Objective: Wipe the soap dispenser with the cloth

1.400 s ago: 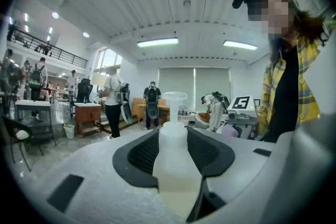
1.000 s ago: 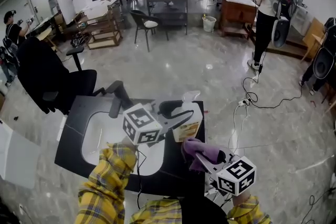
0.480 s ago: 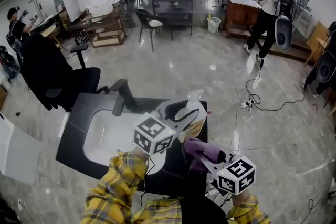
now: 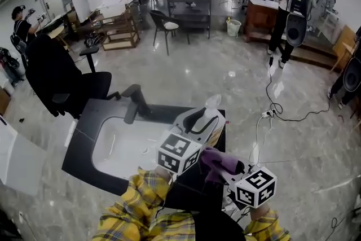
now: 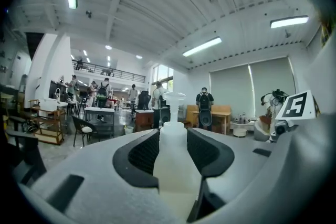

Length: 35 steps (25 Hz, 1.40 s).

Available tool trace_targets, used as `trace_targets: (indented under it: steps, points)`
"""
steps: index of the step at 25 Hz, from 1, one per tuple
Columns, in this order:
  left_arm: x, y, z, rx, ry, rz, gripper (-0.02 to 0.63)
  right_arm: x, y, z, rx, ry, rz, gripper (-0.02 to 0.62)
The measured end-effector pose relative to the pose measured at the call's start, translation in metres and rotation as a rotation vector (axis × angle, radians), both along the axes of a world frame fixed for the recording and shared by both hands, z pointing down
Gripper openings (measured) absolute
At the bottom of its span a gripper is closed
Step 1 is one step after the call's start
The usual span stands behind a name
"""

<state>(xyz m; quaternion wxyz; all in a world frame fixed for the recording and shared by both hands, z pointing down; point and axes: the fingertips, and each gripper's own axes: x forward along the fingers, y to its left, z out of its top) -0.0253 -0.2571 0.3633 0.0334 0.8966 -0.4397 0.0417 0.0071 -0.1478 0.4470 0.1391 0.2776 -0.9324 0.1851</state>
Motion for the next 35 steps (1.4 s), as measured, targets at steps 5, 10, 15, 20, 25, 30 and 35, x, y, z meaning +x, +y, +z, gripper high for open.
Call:
trace_targets:
  steps: [5, 10, 15, 20, 25, 30, 35]
  points:
    - [0.001, 0.001, -0.001, -0.001, 0.004, -0.072, 0.161, 0.004, 0.000, 0.000, -0.006, -0.002, 0.005, 0.074]
    - [0.002, 0.001, -0.003, -0.003, 0.002, -0.143, 0.161, 0.006, 0.003, 0.000, -0.015, -0.004, 0.000, 0.075]
    - [0.004, 0.002, -0.003, 0.002, -0.006, -0.220, 0.161, 0.012, 0.004, 0.001, -0.019, -0.009, 0.008, 0.074]
    - [0.004, 0.005, -0.003, 0.011, -0.006, -0.303, 0.161, 0.019, 0.005, 0.002, -0.035, -0.028, 0.021, 0.075]
    - [0.010, 0.008, -0.004, 0.053, -0.016, -0.331, 0.161, 0.026, 0.005, 0.006, -0.043, -0.030, 0.026, 0.075]
    - [0.010, 0.005, -0.004, 0.023, 0.036, -0.216, 0.171, 0.022, 0.002, 0.003, -0.045, -0.035, 0.008, 0.074]
    - [0.013, 0.010, -0.005, -0.038, 0.082, 0.024, 0.216, 0.017, 0.002, 0.000, -0.036, -0.042, -0.013, 0.075]
